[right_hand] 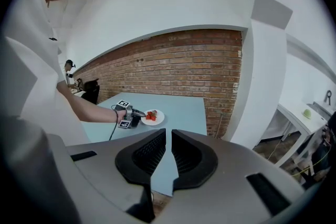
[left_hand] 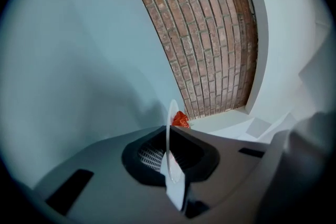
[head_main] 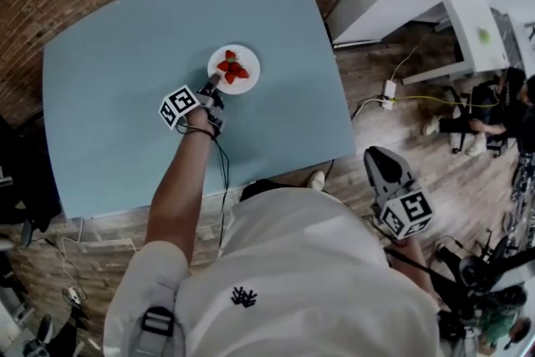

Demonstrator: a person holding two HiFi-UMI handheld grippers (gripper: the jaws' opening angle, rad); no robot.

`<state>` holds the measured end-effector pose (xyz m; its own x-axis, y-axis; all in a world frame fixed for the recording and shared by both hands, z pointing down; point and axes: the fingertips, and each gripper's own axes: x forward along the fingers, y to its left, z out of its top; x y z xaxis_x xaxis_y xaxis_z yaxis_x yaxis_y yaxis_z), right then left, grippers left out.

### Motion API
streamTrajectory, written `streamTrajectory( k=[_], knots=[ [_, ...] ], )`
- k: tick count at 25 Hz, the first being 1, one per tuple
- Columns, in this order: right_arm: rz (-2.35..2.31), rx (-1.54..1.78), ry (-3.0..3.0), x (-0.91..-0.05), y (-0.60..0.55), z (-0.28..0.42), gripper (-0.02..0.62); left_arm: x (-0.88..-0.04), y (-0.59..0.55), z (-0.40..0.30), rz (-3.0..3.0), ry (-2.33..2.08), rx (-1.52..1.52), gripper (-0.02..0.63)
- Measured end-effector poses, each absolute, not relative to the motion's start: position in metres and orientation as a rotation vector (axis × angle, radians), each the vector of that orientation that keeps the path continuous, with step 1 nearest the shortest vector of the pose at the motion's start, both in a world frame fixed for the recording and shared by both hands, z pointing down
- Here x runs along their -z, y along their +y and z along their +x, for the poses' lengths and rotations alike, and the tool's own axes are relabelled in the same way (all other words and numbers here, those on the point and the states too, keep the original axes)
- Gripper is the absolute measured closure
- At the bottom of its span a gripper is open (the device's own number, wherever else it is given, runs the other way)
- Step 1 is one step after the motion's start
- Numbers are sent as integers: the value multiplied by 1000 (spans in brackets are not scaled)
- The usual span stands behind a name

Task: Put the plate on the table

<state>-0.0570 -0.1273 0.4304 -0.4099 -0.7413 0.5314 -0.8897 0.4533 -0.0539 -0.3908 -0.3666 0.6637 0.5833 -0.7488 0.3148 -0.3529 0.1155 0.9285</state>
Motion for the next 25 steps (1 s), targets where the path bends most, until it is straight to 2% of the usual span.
streamTrajectory(
  k=[15,25],
  knots=[
    [1292,-469,-2297,-438,-145,-76,558,-687,-373,-398,1419,-1066,284,595],
    [1244,-470,-2329,-436,-143,-94,558,-696,-368,-403,1444,-1209,8,564]
  ],
)
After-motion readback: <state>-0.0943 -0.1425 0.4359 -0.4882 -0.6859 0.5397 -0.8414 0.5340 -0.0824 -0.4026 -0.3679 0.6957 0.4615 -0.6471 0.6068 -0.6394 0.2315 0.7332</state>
